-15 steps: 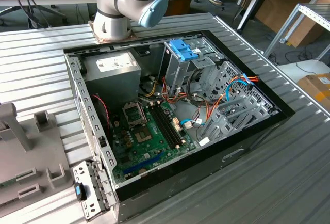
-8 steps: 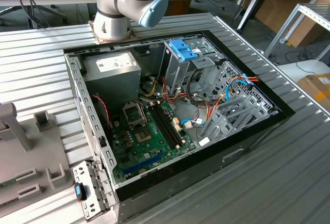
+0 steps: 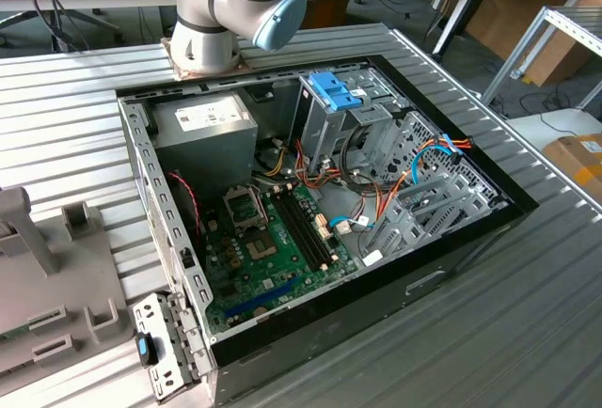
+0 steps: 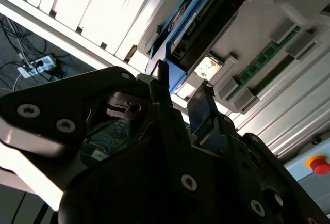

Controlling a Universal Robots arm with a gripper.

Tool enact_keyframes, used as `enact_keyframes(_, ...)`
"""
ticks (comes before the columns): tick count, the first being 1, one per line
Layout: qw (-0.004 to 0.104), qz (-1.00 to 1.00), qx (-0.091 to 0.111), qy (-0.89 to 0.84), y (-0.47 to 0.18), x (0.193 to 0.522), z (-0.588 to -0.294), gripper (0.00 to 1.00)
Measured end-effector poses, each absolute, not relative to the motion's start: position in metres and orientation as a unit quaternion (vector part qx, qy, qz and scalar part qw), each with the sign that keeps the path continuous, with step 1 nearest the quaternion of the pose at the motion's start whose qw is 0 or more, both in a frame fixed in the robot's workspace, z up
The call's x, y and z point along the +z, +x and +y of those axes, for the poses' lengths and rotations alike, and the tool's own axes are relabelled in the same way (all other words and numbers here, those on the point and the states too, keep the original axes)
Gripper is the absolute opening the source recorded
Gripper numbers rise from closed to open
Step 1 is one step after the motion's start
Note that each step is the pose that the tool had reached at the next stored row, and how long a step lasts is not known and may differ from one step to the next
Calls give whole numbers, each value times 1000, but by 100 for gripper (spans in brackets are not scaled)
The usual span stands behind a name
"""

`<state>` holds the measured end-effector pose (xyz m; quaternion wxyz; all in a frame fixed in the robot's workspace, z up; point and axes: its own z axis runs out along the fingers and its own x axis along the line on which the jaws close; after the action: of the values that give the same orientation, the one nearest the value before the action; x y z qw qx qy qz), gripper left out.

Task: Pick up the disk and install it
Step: 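Pick up the disk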

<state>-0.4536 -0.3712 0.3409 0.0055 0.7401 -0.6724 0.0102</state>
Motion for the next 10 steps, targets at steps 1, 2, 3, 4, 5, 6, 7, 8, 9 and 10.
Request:
enact_keyframes(1, 6, -672, 10, 740, -454, 341, -371, 42)
enact_keyframes(2, 6, -672, 10, 740, -454, 341, -371, 42)
enact_keyframes(3, 6, -672, 10, 740, -454, 340, -371, 42)
enact_keyframes(4, 6, -672, 10, 740, -454, 340, -371, 42)
enact_keyframes(5, 6, -672, 10, 740, -454, 340, -371, 42)
enact_keyframes(6, 6, -672, 10, 740, -454, 340, -371, 42)
enact_keyframes(7, 6, -672, 10, 740, -454, 340, -371, 42)
enact_keyframes(8, 6, -672, 10, 740, -454, 340, -371, 42)
enact_keyframes(9, 6, -672, 10, 740, -454, 340, -371, 42)
enact_keyframes(10, 6, -672, 10, 740, -454, 340, -371, 42)
